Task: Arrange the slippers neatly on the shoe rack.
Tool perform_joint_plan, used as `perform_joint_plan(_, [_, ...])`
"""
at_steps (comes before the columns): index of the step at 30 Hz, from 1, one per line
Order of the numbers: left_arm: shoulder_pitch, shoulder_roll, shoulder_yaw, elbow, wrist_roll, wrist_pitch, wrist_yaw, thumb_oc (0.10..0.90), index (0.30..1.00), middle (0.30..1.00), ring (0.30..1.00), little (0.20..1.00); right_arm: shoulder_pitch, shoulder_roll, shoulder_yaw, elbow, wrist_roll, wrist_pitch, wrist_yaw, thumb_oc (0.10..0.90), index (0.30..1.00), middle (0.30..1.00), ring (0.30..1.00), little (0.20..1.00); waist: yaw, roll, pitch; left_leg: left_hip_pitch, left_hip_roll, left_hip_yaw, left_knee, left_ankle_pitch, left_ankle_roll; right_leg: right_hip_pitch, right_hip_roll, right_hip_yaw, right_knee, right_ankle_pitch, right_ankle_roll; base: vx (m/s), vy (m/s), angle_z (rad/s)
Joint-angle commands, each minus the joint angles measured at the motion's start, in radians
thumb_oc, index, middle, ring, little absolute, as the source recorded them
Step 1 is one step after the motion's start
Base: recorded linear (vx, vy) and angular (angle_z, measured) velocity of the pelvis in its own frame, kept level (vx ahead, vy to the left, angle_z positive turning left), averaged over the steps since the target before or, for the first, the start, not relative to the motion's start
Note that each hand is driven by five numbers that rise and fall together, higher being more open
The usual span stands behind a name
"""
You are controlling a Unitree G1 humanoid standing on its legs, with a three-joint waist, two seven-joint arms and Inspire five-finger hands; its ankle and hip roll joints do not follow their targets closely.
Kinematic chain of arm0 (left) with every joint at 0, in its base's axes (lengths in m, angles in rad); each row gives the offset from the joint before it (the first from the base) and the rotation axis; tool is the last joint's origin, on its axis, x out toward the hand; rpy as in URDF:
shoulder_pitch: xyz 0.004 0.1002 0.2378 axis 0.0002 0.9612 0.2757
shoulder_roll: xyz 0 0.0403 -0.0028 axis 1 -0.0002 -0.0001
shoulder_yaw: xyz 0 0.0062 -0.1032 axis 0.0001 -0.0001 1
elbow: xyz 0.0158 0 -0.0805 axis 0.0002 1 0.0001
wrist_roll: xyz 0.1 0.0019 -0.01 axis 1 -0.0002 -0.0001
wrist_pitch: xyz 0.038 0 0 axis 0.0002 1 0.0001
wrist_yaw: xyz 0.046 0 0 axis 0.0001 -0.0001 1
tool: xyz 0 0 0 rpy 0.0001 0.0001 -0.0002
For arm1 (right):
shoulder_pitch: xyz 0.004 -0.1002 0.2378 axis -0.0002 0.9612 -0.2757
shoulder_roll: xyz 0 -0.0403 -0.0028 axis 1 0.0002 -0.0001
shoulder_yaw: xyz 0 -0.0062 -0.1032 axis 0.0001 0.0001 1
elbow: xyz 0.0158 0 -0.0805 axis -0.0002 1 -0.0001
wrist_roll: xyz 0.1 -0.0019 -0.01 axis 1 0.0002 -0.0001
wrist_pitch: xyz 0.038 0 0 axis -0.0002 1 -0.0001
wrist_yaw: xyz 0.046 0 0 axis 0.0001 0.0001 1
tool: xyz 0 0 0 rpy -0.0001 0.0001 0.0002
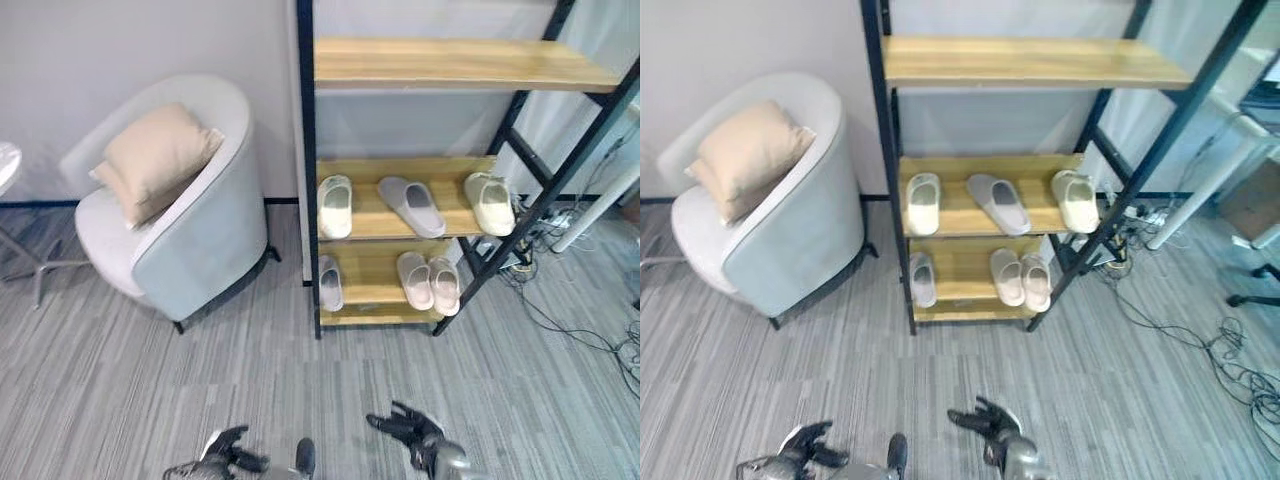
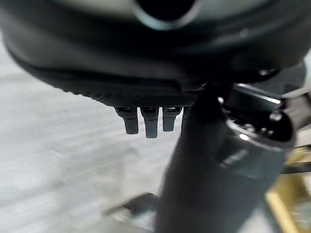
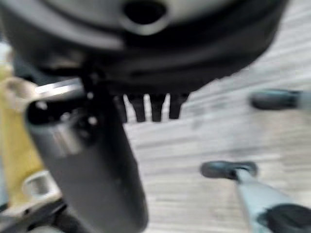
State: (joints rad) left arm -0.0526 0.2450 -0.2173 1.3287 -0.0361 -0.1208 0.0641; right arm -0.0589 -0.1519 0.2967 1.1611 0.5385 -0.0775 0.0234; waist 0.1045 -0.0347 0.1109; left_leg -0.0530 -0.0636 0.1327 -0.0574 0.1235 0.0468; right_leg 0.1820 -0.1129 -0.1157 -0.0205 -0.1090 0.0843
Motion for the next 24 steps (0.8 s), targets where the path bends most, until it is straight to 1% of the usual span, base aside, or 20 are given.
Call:
perform_joint_plan(1, [0.027, -0.040, -0.003, 0.053, 0.015, -0.006, 0.015, 0.800, 0.900, 0.900, 0.900, 0.900, 0.071, -0.041, -0.020, -0.088, -0.061, -0.042, 0.022, 0.800, 0.900, 0.900, 0.900, 0.900, -0.010, 0.034, -0.028, -0.095, 0.023, -0.046, 0.012, 0.008, -0.044, -0.012, 0.113, 0.039, 0.018, -0.010, -0.032, 0.20, 0.137, -0.27])
perform_joint_plan(3, [0.028, -0.037, 0.016, 0.042, -0.008, -0.012, 0.017, 0.800, 0.900, 0.900, 0.900, 0.900, 0.105, -0.040, -0.047, -0.090, -0.077, -0.049, 0.030, 0.800, 0.900, 0.900, 0.900, 0.900, -0.022, 0.030, -0.038, -0.068, 0.014, -0.038, 0.004, -0.018, -0.029, -0.027, 0.102, 0.044, 0.076, -0.009, -0.013, 0.16, 0.151, -0.27])
perform_joint_plan(4, [0.022, -0.036, 0.027, 0.035, -0.025, -0.015, 0.018, 0.800, 0.900, 0.900, 0.900, 0.900, 0.117, -0.041, -0.059, -0.091, -0.081, -0.053, 0.036, 0.800, 0.900, 0.900, 0.900, 0.900, -0.029, 0.030, -0.036, -0.051, 0.012, -0.033, -0.001, -0.033, -0.020, -0.051, 0.095, 0.045, 0.142, 0.000, 0.005, 0.10, 0.168, -0.31])
perform_joint_plan(5, [0.015, -0.036, 0.033, 0.028, -0.041, -0.018, 0.019, 0.800, 0.900, 0.900, 0.900, 0.900, 0.126, -0.044, -0.072, -0.093, -0.089, -0.054, 0.041, 0.800, 0.900, 0.900, 0.900, 0.900, -0.039, 0.030, -0.026, -0.034, 0.009, -0.029, -0.001, -0.049, -0.009, -0.100, 0.080, 0.046, 0.243, 0.034, 0.035, 0.06, 0.171, -0.31])
perform_joint_plan(6, [0.012, -0.038, 0.035, 0.017, -0.054, -0.021, 0.018, 0.800, 0.900, 0.900, 0.900, 0.900, 0.141, -0.051, -0.086, -0.099, -0.098, -0.058, 0.046, 0.800, 0.900, 0.900, 0.900, 0.900, -0.057, 0.030, -0.008, -0.008, 0.002, -0.027, -0.004, -0.063, 0.004, -0.151, 0.059, 0.047, 0.346, 0.091, 0.070, 0.02, 0.158, -0.22])
perform_joint_plan(7, [0.004, -0.036, 0.035, 0.010, -0.060, -0.025, 0.024, 0.800, 0.900, 0.900, 0.900, 0.900, 0.149, -0.057, -0.097, -0.104, -0.103, -0.060, 0.050, 0.800, 0.900, 0.900, 0.900, 0.900, -0.075, 0.036, 0.007, 0.011, 0.005, -0.028, -0.005, -0.071, 0.011, -0.201, 0.051, 0.049, 0.436, 0.154, 0.092, 0.01, 0.102, -0.17])
perform_joint_plan(8, [0.004, -0.036, 0.035, 0.010, -0.060, -0.025, 0.024, 0.800, 0.900, 0.900, 0.900, 0.900, 0.149, -0.057, -0.097, -0.104, -0.103, -0.059, 0.050, 0.800, 0.900, 0.900, 0.900, 0.900, -0.075, 0.036, 0.008, 0.011, 0.004, -0.028, -0.004, -0.072, 0.012, -0.203, 0.050, 0.050, 0.440, 0.152, 0.092, 0.03, 0.121, -0.09])
perform_joint_plan(9, [-0.014, -0.029, 0.023, -0.007, -0.067, -0.028, 0.025, 0.800, 0.900, 0.900, 0.900, 0.900, 0.167, -0.070, -0.117, -0.115, -0.104, -0.066, 0.051, 0.800, 0.900, 0.900, 0.900, 0.900, -0.105, 0.048, 0.036, 0.051, 0.018, -0.046, -0.012, -0.088, 0.014, -0.284, 0.028, 0.024, 0.551, 0.156, 0.070, 0.08, 0.087, -0.10])
perform_joint_plan(10, [-0.023, -0.027, 0.019, -0.009, -0.070, -0.033, 0.024, 0.800, 0.900, 0.900, 0.900, 0.900, 0.175, -0.077, -0.132, -0.110, -0.100, -0.072, 0.048, 0.800, 0.900, 0.900, 0.900, 0.900, -0.115, 0.052, 0.046, 0.067, 0.022, -0.053, -0.015, -0.097, 0.013, -0.308, 0.019, 0.007, 0.535, 0.149, 0.056, 0.15, 0.062, 0.01])
perform_joint_plan(11, [-0.027, -0.027, 0.017, -0.009, -0.074, -0.035, 0.020, 0.800, 0.900, 0.900, 0.900, 0.900, 0.185, -0.084, -0.141, -0.108, -0.098, -0.076, 0.045, 0.800, 0.900, 0.900, 0.900, 0.900, -0.126, 0.051, 0.052, 0.081, 0.022, -0.062, -0.015, -0.106, 0.010, -0.297, 0.007, -0.013, 0.478, 0.124, 0.045, 0.23, -0.084, 0.18])
perform_joint_plan(12, [-0.036, -0.023, 0.015, -0.006, -0.075, -0.040, 0.020, 0.800, 0.900, 0.900, 0.900, 0.900, 0.190, -0.093, -0.159, -0.100, -0.085, -0.083, 0.045, 0.800, 0.900, 0.900, 0.900, 0.900, -0.135, 0.051, 0.056, 0.091, 0.029, -0.069, -0.016, -0.119, 0.001, -0.312, 0.000, -0.022, 0.374, 0.105, 0.035, 0.24, -0.144, 0.42])
perform_joint_plan(13, [-0.038, -0.022, 0.011, -0.004, -0.069, -0.041, 0.017, 0.800, 0.900, 0.900, 0.900, 0.900, 0.186, -0.097, -0.165, -0.093, -0.081, -0.083, 0.044, 0.800, 0.900, 0.900, 0.900, 0.900, -0.141, 0.048, 0.057, 0.098, 0.031, -0.076, -0.016, -0.127, -0.003, -0.312, -0.005, -0.015, 0.318, 0.106, 0.036, 0.18, -0.120, 0.44])
perform_joint_plan(14, [-0.038, -0.022, 0.011, -0.004, -0.069, -0.041, 0.017, 0.800, 0.900, 0.900, 0.900, 0.900, 0.186, -0.097, -0.165, -0.093, -0.081, -0.084, 0.044, 0.800, 0.900, 0.900, 0.900, 0.900, -0.142, 0.049, 0.058, 0.100, 0.031, -0.077, -0.016, -0.127, -0.003, -0.308, -0.005, -0.016, 0.317, 0.106, 0.036, 0.19, -0.169, 0.35])
perform_joint_plan(15, [-0.043, -0.019, 0.004, 0.007, -0.052, -0.045, 0.015, 0.800, 0.900, 0.900, 0.900, 0.900, 0.186, -0.105, -0.184, -0.082, -0.057, -0.087, 0.046, 0.800, 0.900, 0.900, 0.900, 0.900, -0.155, 0.043, 0.054, 0.112, 0.035, -0.089, -0.019, -0.142, -0.016, -0.320, -0.017, 0.026, 0.199, 0.135, 0.051, 0.13, -0.121, 0.19])
perform_joint_plan(16, [-0.043, -0.020, 0.004, 0.007, -0.052, -0.045, 0.015, 0.800, 0.900, 0.900, 0.900, 0.900, 0.186, -0.105, -0.184, -0.082, -0.057, -0.087, 0.047, 0.800, 0.900, 0.900, 0.900, 0.900, -0.155, 0.044, 0.056, 0.115, 0.036, -0.089, -0.019, -0.143, -0.016, -0.316, -0.016, 0.025, 0.197, 0.135, 0.051, 0.21, -0.208, 0.12])
perform_joint_plan(18, [-0.040, -0.019, 0.004, 0.028, -0.034, -0.046, 0.009, 0.800, 0.900, 0.900, 0.900, 0.900, 0.198, -0.109, -0.202, -0.072, -0.043, -0.087, 0.052, 0.800, 0.900, 0.900, 0.900, 0.900, -0.169, 0.037, 0.049, 0.132, 0.041, -0.105, -0.023, -0.161, -0.027, -0.321, -0.026, 0.095, 0.118, 0.169, 0.065, 0.19, -0.197, 0.28])
perform_joint_plan(19, [-0.036, -0.020, 0.008, 0.038, -0.031, -0.046, 0.006, 0.800, 0.900, 0.900, 0.900, 0.900, 0.201, -0.111, -0.205, -0.065, -0.042, -0.087, 0.054, 0.800, 0.900, 0.900, 0.900, 0.900, -0.173, 0.037, 0.048, 0.141, 0.047, -0.108, -0.025, -0.168, -0.033, -0.327, -0.031, 0.117, 0.101, 0.185, 0.070, 0.23, -0.245, 0.38])
perform_joint_plan(21, [-0.022, -0.018, 0.017, 0.056, -0.024, -0.039, -0.002, 0.800, 0.900, 0.900, 0.900, 0.900, 0.206, -0.119, -0.209, -0.062, -0.051, -0.083, 0.060, 0.800, 0.900, 0.900, 0.900, 0.900, -0.177, 0.031, 0.042, 0.160, 0.062, -0.120, -0.027, -0.178, -0.046, -0.331, -0.037, 0.116, 0.082, 0.200, 0.073, 0.23, -0.291, 0.20])
perform_joint_plan(23, [-0.013, -0.011, 0.024, 0.074, -0.010, -0.035, -0.004, 0.800, 0.900, 0.900, 0.900, 0.900, 0.205, -0.133, -0.210, -0.068, -0.054, -0.085, 0.062, 0.800, 0.900, 0.900, 0.900, 0.900, -0.174, 0.016, 0.028, 0.155, 0.069, -0.128, -0.023, -0.179, -0.057, -0.313, -0.039, 0.117, 0.045, 0.205, 0.073, 0.20, -0.341, 0.18])
perform_joint_plan(24, [-0.005, -0.007, 0.025, 0.084, -0.003, -0.031, -0.003, 0.800, 0.900, 0.900, 0.900, 0.900, 0.207, -0.139, -0.207, -0.082, -0.046, -0.085, 0.068, 0.800, 0.900, 0.900, 0.900, 0.900, -0.171, 0.012, 0.020, 0.160, 0.089, -0.133, -0.024, -0.177, -0.070, -0.303, -0.027, 0.119, 0.045, 0.198, 0.065, 0.19, -0.383, 0.31])
